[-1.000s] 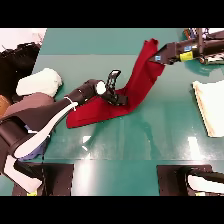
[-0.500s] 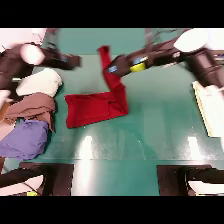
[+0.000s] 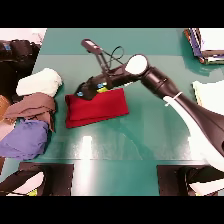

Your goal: Fold the shirts.

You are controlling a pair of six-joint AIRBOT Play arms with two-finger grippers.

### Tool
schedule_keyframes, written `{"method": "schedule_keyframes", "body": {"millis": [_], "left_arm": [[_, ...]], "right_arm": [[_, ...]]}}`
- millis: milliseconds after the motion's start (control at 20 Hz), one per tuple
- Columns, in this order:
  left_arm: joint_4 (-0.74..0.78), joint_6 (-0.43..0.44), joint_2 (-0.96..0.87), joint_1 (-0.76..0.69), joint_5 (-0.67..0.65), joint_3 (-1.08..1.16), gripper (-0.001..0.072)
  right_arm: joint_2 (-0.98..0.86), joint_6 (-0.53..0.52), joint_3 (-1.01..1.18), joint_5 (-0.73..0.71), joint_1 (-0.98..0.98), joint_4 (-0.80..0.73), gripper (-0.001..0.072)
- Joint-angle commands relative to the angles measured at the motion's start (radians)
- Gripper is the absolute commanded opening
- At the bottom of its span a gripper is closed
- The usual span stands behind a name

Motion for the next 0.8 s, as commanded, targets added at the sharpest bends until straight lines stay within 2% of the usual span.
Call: {"method": "schedule_keyframes", "body": {"millis": [0, 100, 150, 200, 250, 450, 600, 750], "left_arm": [[-0.003, 0.006, 0.011, 0.016, -0.033, 0.0, 0.0025], [-0.016, 0.006, 0.011, 0.016, -0.041, 0.0, 0.0025], [-0.02, 0.006, 0.011, 0.016, -0.044, 0.0, 0.0025], [-0.031, 0.006, 0.01, 0.016, -0.043, 0.0, 0.0025], [-0.045, 0.006, 0.008, 0.016, -0.042, 0.0, 0.0025], [-0.068, 0.006, 0.003, 0.007, -0.023, -0.005, 0.0025], [-0.094, 0.015, 0.0, 0.006, -0.02, -0.005, 0.0025], [-0.109, 0.021, 0.0, 0.006, -0.021, -0.005, 0.0025]], "right_arm": [[0.075, 0.058, -0.141, 0.077, -0.138, -0.13, 0.0447], [0.135, 0.101, -0.306, 0.06, -0.267, -0.169, 0.0448], [0.148, 0.103, -0.382, 0.046, -0.335, -0.163, 0.0501], [0.148, 0.112, -0.436, 0.047, -0.395, -0.156, 0.063], [0.135, 0.138, -0.475, 0.048, -0.447, -0.156, 0.0658], [-0.02, 0.134, -0.453, 0.112, -0.5, -0.023, 0.0657], [-0.157, 0.134, -0.337, 0.168, -0.437, 0.02, 0.0657], [-0.276, 0.135, -0.228, 0.208, -0.367, 0.136, 0.0639]]}}
